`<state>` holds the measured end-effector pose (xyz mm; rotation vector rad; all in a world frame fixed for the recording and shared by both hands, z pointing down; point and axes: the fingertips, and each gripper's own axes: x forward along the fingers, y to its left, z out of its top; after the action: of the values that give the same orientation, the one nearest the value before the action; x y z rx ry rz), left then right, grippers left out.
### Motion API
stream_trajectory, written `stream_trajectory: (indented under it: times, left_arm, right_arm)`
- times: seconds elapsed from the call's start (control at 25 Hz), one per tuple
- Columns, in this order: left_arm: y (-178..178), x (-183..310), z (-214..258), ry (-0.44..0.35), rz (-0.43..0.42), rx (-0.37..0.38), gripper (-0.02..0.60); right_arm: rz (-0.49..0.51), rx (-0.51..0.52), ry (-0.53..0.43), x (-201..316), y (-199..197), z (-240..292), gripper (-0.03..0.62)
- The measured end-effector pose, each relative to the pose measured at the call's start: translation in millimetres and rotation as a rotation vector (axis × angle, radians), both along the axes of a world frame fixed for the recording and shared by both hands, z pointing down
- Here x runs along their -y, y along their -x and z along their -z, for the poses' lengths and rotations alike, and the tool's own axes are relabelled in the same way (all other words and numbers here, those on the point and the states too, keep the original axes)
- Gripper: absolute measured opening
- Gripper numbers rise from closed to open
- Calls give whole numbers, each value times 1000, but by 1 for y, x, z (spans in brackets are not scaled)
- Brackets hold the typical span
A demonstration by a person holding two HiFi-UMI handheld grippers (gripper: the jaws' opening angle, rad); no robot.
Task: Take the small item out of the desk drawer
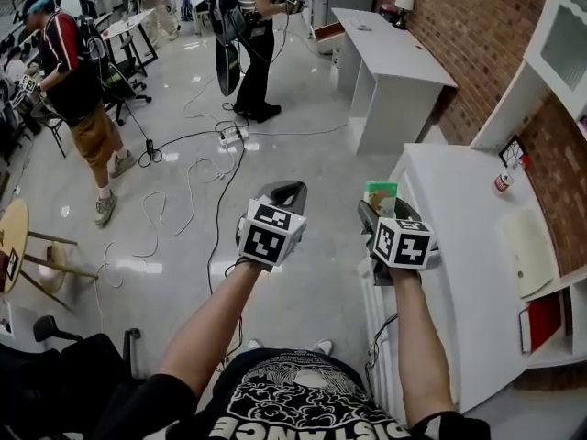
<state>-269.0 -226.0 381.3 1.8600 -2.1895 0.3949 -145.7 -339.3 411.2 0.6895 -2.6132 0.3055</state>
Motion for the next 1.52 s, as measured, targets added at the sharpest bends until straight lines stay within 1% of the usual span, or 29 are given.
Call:
stream_trajectory:
  times: [0.4,0.56,0.68,0.8,0.96,1.32,1.52]
  left_arm:
    - [57,-68,18,-18,148,25,8]
    - [75,-81,25,-30,200,34,8]
    - [86,-98,31,-39,226,40,8]
    - [94,-113,34,-41,241,42,8]
    - [98,-118,33,-38,251,38,8]
    - [101,-110,34,-50,253,46,8]
    - [100,-111,35,-57,252,35,8]
  right_arm:
    - [172,98,-93,-58,82,53,348]
    - [226,135,-117,-70,105,69,348]
    - [258,152,-134,-88,120,78,347]
    - [266,174,-135,-102,127,87,348]
    - [265,180,-138,-105,132,92,348]
    - [260,177,-142,-99,132,87,348]
    - [255,179,-144,-101,132,92,348]
